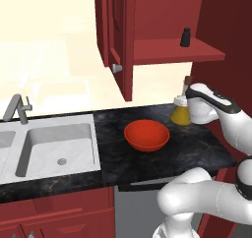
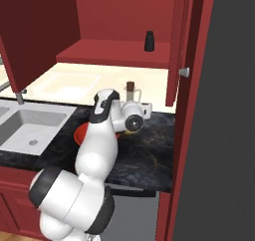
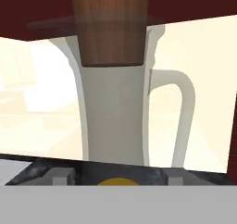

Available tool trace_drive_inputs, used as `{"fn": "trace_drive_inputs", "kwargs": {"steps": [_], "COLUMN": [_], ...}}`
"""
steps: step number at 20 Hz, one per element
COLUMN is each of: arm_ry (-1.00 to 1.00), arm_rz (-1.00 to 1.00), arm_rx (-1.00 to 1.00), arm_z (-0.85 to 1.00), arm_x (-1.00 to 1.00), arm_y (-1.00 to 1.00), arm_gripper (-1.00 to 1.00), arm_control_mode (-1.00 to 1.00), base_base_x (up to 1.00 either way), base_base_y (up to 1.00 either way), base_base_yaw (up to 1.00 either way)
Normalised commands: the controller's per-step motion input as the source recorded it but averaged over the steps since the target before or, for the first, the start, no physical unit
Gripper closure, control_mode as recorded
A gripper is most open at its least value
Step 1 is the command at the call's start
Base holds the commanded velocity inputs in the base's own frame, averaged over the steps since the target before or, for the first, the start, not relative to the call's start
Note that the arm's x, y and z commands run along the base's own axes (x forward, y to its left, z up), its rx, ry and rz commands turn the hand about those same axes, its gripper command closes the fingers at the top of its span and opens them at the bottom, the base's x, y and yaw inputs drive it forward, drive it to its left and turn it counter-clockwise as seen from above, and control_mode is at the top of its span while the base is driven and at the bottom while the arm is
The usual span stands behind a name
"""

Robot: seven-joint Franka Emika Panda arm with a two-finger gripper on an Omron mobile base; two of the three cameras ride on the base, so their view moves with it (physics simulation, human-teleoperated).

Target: Retrieve the bottle and the shaker from the cabinet and place them next to the mixing bowl on the counter. Then add garlic from the fridge to the mixing bowl.

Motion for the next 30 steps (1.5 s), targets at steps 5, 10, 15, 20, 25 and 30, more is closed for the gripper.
{"fn": "trace_drive_inputs", "kwargs": {"steps": [5,10,15,20,25,30], "arm_ry": [0.01,0.0,0.0,0.0,0.0,0.0], "arm_rz": [-0.01,-0.02,-0.03,-0.02,-0.04,-0.04], "arm_rx": [0.0,0.0,0.0,0.0,0.0,0.0], "arm_z": [-0.19,-0.13,-0.04,-0.04,-0.1,-0.08], "arm_x": [0.0,0.0,0.0,0.0,0.0,0.0], "arm_y": [0.0,0.0,0.0,0.0,0.0,0.0], "arm_gripper": [1.0,1.0,1.0,1.0,1.0,1.0], "arm_control_mode": [-1.0,-1.0,-1.0,-1.0,-1.0,-1.0], "base_base_x": [0.0,0.0,0.0,0.0,0.0,0.0], "base_base_y": [0.0,0.0,0.0,0.0,0.0,0.0], "base_base_yaw": [0.0,0.0,0.0,0.0,0.0,0.0]}}
